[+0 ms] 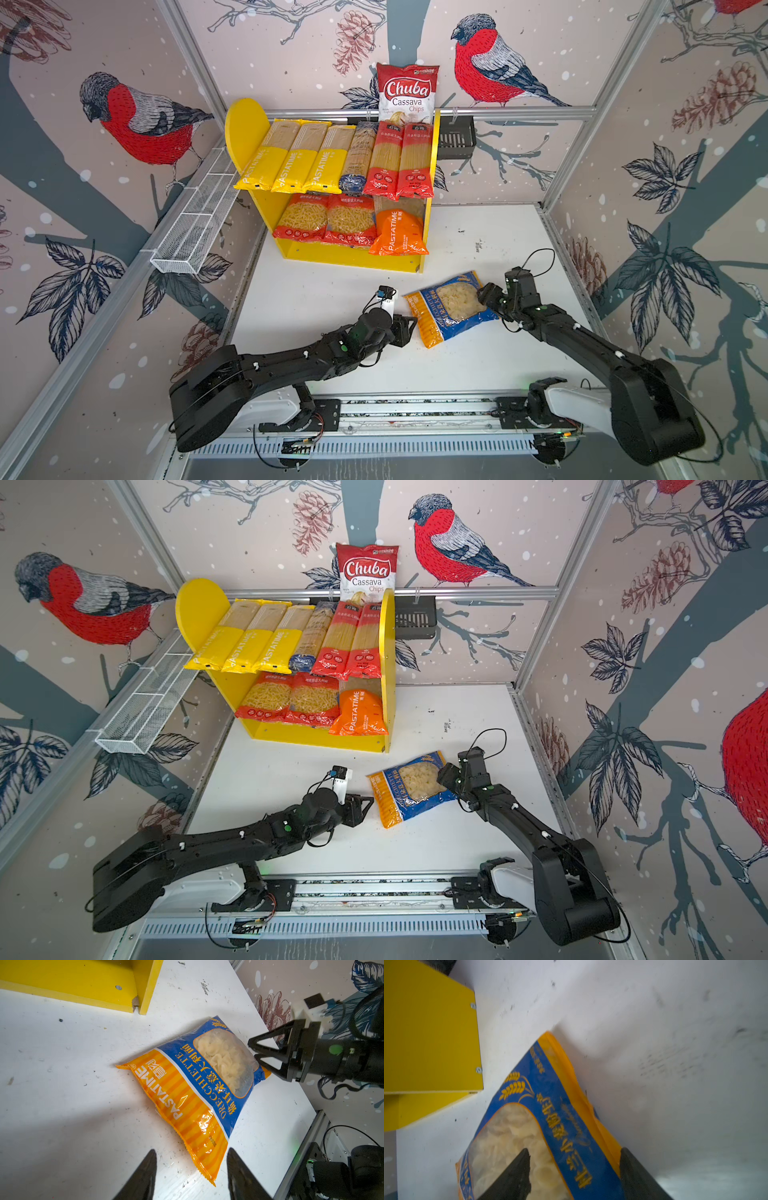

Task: Place and organize the pasta boxes and bags onto the shelf
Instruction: 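Drag the Orecchiette bag toward the left gripper and grasp its other end with left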

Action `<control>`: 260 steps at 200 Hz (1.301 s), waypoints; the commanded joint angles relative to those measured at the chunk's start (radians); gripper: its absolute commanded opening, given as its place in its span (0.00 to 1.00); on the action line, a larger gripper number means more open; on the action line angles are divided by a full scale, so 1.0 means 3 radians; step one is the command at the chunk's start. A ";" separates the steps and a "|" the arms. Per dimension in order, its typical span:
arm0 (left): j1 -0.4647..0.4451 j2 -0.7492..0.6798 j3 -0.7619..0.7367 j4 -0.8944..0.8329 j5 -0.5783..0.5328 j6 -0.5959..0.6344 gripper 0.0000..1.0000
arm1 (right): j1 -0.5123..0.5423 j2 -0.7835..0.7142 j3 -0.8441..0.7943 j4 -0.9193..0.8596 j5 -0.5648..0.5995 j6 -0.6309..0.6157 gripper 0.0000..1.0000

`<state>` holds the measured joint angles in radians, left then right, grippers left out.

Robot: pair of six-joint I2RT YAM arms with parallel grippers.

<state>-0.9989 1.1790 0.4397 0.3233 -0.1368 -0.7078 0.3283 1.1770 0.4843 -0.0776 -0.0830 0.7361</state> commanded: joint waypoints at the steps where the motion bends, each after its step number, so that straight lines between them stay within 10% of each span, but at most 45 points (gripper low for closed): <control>1: -0.0004 -0.0068 0.0071 -0.0103 -0.0213 -0.0004 0.54 | 0.0242 -0.0029 -0.0068 0.0027 -0.0115 0.0129 0.67; 66: 0.0065 -0.0432 0.0319 -0.0991 -0.0762 -0.0041 0.54 | 0.1779 0.0097 -0.0061 0.0367 0.0168 0.1027 0.65; 108: 0.0363 -0.0883 0.0208 -0.1269 -0.0734 -0.0137 0.54 | 0.2349 0.0650 0.0479 0.0549 -0.0135 0.0811 0.66; 211: 0.0124 -0.1180 -0.0308 -0.1134 -0.0413 -0.0937 0.70 | 0.0844 0.0471 0.0612 0.0082 -0.0240 -0.0210 0.72; 260: 0.0098 -0.1032 -0.0562 -0.0738 -0.0194 -0.1266 0.78 | 0.0808 0.1072 0.0814 0.0370 -0.0428 -0.0265 0.72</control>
<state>-0.9672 0.8501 0.2775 0.0196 -0.2237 -1.0271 0.5575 1.4494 0.7151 -0.0311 -0.1600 0.6804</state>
